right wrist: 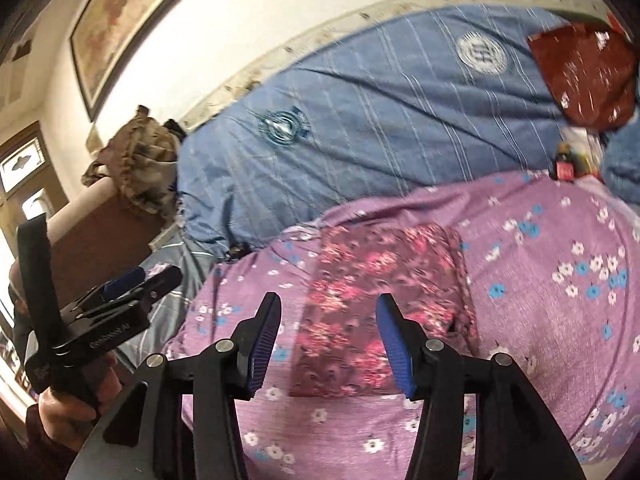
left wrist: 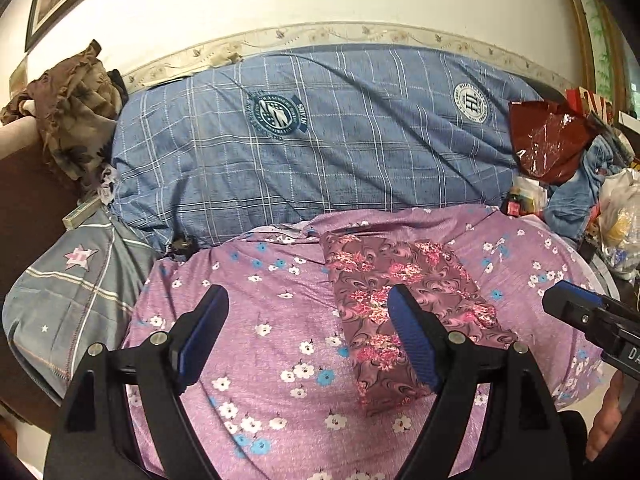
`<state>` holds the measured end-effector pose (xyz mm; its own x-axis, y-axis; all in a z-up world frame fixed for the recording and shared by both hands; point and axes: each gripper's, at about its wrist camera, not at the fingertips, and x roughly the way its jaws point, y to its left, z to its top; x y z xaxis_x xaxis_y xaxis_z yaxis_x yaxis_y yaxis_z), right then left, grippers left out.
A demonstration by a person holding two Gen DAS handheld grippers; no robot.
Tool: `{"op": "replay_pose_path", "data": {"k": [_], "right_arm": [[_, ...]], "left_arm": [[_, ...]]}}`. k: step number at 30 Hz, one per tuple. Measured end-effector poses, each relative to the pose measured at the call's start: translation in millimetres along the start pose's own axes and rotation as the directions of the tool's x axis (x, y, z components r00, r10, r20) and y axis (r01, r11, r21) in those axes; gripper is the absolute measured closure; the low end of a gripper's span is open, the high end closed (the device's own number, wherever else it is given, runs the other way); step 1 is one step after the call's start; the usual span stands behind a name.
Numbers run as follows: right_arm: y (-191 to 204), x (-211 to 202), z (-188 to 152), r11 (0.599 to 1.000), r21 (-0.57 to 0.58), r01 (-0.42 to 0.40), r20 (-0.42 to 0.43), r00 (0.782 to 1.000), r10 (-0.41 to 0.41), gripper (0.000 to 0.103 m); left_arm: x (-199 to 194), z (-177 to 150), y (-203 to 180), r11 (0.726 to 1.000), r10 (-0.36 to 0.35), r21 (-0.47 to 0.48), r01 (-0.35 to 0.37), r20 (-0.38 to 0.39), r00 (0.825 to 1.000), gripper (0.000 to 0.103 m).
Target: Fold small clothes
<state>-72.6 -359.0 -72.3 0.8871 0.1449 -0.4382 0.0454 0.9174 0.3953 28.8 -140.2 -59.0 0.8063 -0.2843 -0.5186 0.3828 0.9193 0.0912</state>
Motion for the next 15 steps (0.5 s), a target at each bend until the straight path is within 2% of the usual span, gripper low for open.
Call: {"op": "replay_pose_path", "data": {"k": [8,15], "right_arm": [[27,-7,-3,0.998,-0.049,-0.025,0.010,1.000,0.026,0.048],[19,9,-10,1.000,-0.022,-0.016,-0.019,1.000,0.015,0.048]], "left_arm": [[-4,-9,7,1.000,0.026,-0.017,-0.026,-0.007,1.000,0.020],[19,-18,6,0.999,0.040,-0.016,-0.041,-0.058,0.998,0.020]]}}
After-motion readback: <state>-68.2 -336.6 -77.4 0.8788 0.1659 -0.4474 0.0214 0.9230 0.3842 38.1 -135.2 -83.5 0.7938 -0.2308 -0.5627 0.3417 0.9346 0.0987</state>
